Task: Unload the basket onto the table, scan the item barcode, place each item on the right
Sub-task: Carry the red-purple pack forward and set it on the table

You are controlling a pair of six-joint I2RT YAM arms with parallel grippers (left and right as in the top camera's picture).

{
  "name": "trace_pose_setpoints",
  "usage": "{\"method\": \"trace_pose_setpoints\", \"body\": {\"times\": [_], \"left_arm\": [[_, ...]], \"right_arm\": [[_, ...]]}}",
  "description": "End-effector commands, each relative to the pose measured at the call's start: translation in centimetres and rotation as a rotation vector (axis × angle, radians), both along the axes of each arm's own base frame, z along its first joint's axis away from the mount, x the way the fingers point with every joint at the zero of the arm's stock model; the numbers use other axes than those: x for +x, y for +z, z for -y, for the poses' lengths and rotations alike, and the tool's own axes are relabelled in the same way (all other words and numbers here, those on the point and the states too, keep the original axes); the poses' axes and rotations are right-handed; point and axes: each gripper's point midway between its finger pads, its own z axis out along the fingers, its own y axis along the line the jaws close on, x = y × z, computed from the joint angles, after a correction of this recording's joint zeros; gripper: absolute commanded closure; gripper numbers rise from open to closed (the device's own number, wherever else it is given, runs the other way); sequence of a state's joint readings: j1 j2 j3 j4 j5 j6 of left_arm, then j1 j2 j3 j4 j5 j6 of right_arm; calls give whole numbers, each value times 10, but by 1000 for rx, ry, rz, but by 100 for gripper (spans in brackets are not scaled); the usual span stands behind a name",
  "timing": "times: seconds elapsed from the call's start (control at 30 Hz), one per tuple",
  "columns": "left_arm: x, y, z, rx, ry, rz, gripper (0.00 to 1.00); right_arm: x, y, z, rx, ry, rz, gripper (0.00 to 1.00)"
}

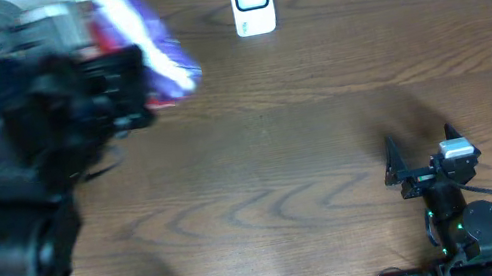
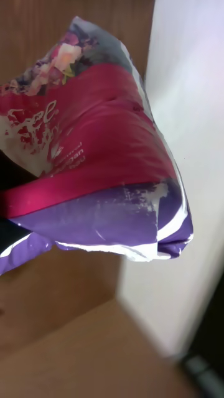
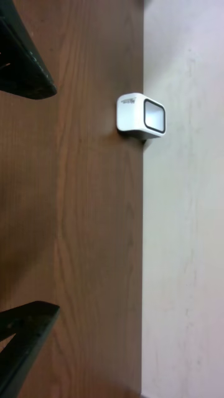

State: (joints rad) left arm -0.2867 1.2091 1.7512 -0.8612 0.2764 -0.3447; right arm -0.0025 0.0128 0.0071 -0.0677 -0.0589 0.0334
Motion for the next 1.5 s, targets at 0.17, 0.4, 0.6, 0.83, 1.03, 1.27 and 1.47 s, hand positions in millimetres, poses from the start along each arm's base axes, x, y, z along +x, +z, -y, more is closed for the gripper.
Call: {"method": "trace_pose_setpoints", "body": {"times": [0.17, 0.4, 0.6, 0.83, 1.03, 1.27, 1.47], "left_arm": [[20, -83, 99, 177, -236, -177, 93], [44, -187, 153, 333, -291, -381, 93], [51, -271, 175, 420, -308, -555, 93], [58, -341, 178, 478, -270, -692, 93], [59, -371, 179, 493, -253, -749, 70], [78, -342, 187, 430, -244, -652, 21], [82, -297, 159, 392, -196, -625, 28]], "right_arm": [[0, -1, -2, -5, 8, -2, 1], [0, -1, -2, -5, 8, -2, 1], [0, -1, -2, -5, 8, -2, 1], [0, -1, -2, -5, 8, -2, 1], [0, -1, -2, -5, 8, -2, 1], [0, -1, -2, -5, 8, -2, 1], [0, -1, -2, -5, 8, -2, 1]]}}
